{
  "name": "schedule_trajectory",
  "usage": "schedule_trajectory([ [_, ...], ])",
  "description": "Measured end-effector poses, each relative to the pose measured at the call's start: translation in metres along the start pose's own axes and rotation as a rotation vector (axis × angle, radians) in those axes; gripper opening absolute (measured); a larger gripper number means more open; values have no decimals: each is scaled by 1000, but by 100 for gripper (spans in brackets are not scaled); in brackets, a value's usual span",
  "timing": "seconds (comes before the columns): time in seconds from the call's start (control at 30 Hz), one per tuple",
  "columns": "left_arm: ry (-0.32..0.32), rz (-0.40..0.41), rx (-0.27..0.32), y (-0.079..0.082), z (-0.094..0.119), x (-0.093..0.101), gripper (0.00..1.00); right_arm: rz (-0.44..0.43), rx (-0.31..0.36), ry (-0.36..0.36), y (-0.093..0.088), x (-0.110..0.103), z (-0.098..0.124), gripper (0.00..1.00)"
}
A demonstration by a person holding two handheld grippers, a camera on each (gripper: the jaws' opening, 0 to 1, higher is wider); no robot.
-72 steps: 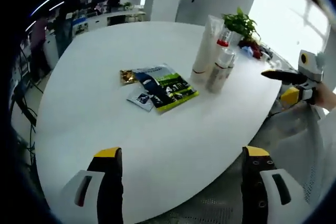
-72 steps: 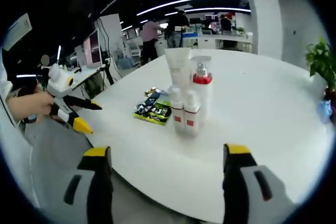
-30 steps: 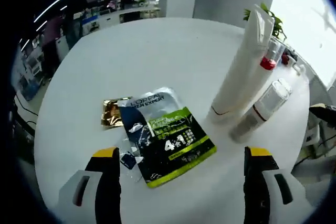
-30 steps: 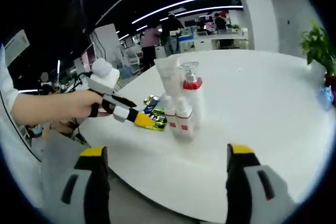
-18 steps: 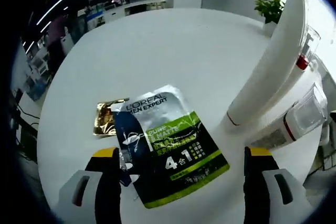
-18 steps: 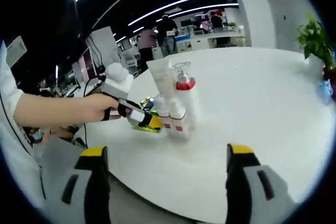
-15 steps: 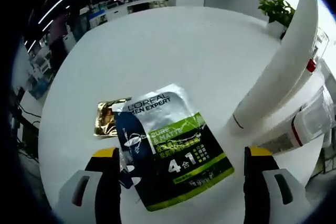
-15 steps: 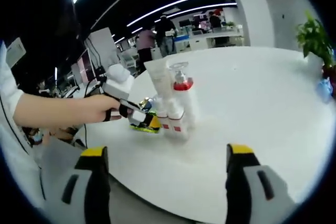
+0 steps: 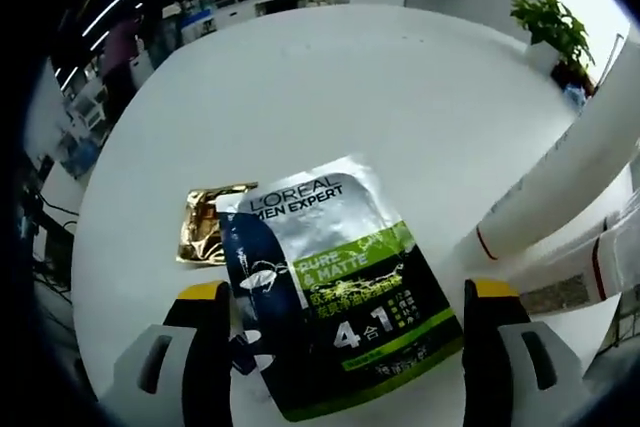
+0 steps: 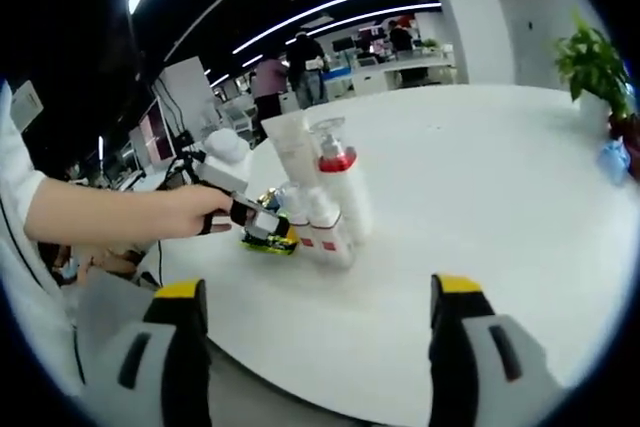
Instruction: Arrange the skincare products in the storage area until every visible bottle or jar stands upright without overlapping.
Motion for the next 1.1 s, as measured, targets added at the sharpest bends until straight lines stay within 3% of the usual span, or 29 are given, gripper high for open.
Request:
schedule_trajectory([
  [0.23,-1,-4,19,-2,7,-13,69,-4,-4,-3,-3,-1,-1,92],
  [0.47,1,-1,23,-7,11,-16,62,-2,-1,-6,-3,-4,1,92],
  [0.73,-12,-12,48,-14,19,-24,44,-12,1,-20,-5,-4,6,91],
  [0.83,-68,77,93,-15,25,-26,31,-13,3,-22,-5,-6,7,91],
  [0.87,-59,53,101,-15,28,-29,23,-13,3,-22,-5,-6,8,91],
  [0.9,-63,12,88,-17,27,-30,24,-12,5,-23,-5,-7,8,91],
  [1.1,-87,53,96,-22,31,-32,19,-6,10,-24,-2,-9,9,91],
])
Point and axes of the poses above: the point that each gripper's makers call its tool centre point, and the gripper's own axes: z roughly backward along the fingers, x roughly to its right, y roughly out of its top, the point moved 9 cm from there along z, roughly backward along the fingers, and after that the axes turned 4 degrees about z, right-handed, at the moved point
